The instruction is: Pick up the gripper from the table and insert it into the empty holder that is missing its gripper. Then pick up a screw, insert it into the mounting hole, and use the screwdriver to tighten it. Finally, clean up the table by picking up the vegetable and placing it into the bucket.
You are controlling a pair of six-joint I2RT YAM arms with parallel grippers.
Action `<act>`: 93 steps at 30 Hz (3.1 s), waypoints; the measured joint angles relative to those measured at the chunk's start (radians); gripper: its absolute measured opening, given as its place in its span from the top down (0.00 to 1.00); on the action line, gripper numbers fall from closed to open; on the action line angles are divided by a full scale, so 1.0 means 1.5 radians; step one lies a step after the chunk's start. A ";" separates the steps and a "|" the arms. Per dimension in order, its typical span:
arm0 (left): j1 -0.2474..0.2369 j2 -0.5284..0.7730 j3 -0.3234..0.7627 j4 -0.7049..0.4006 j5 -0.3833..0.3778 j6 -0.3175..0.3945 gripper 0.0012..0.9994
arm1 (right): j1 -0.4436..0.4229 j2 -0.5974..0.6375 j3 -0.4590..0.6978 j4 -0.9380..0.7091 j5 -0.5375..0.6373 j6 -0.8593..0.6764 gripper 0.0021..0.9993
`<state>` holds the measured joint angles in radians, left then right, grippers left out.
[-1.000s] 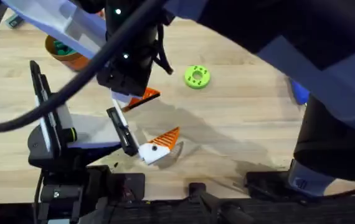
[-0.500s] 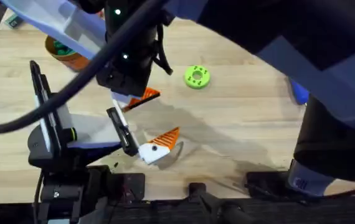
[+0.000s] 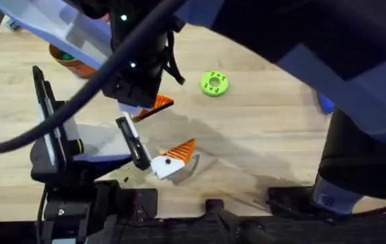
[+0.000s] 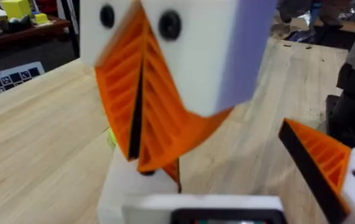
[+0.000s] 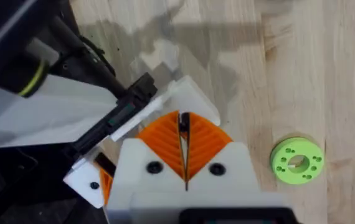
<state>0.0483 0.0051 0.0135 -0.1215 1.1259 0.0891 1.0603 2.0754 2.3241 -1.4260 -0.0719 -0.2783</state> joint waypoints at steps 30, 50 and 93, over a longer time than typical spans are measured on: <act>0.001 0.000 0.000 -0.001 0.000 -0.008 0.01 | -0.004 0.015 0.002 -0.008 0.020 -0.002 0.22; 0.001 0.000 0.000 -0.001 0.002 -0.009 0.01 | -0.120 -0.021 0.005 -0.002 0.011 0.109 0.03; 0.001 0.000 0.000 -0.001 0.002 -0.009 0.01 | -0.362 -0.073 -0.105 -0.059 0.002 0.187 0.03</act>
<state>0.0494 0.0055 0.0135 -0.1226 1.1294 0.0753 0.5168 1.9657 2.1666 -1.5147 -0.0692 0.0019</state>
